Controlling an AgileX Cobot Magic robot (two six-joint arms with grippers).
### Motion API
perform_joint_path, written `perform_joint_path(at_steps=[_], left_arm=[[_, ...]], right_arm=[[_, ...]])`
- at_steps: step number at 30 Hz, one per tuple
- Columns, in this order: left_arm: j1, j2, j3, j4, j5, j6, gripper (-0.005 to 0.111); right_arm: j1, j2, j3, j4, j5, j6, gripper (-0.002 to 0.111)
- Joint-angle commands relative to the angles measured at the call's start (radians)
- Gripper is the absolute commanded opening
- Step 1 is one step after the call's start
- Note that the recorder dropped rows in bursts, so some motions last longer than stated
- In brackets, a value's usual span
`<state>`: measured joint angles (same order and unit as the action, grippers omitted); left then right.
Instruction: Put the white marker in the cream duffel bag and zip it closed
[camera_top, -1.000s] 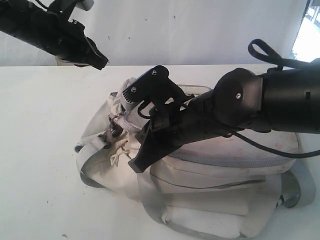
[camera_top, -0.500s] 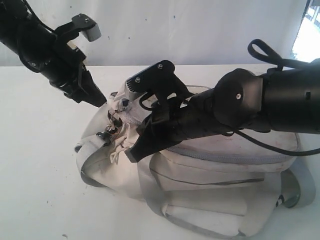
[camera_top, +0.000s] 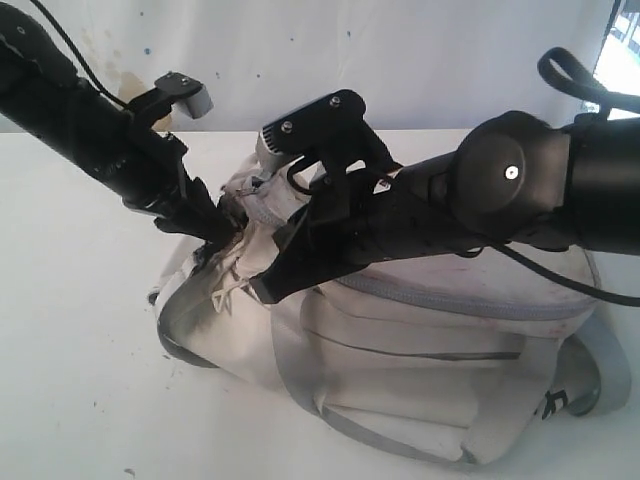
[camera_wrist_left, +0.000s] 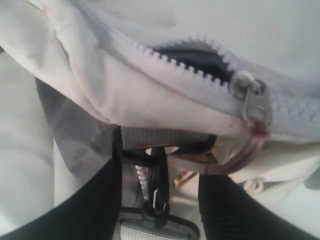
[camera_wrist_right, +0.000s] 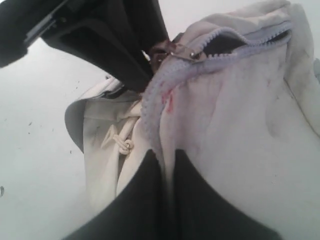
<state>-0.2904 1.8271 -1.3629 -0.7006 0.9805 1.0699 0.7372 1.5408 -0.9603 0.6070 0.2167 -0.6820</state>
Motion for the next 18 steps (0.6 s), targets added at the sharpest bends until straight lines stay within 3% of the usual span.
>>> perform_joint_path(at_steps=[1,8,14,18], left_arm=[[0.0,-0.002,0.007,-0.095,-0.012,0.028,0.05],[0.0,-0.002,0.007,-0.109,0.214,0.207,0.05],[0.0,-0.002,0.007,-0.149,0.043,0.219,0.05],[0.0,0.0,0.007,-0.22,0.047,0.247,0.05]], right_arm=[[0.0,-0.014,-0.008,0.006,0.011,0.006,0.0],[0.0,-0.014,-0.004,0.0,0.013,0.006,0.0],[0.0,-0.014,-0.004,0.0,0.013,0.006,0.0],[0.0,-0.014,-0.004,0.0,0.013,0.006,0.0]])
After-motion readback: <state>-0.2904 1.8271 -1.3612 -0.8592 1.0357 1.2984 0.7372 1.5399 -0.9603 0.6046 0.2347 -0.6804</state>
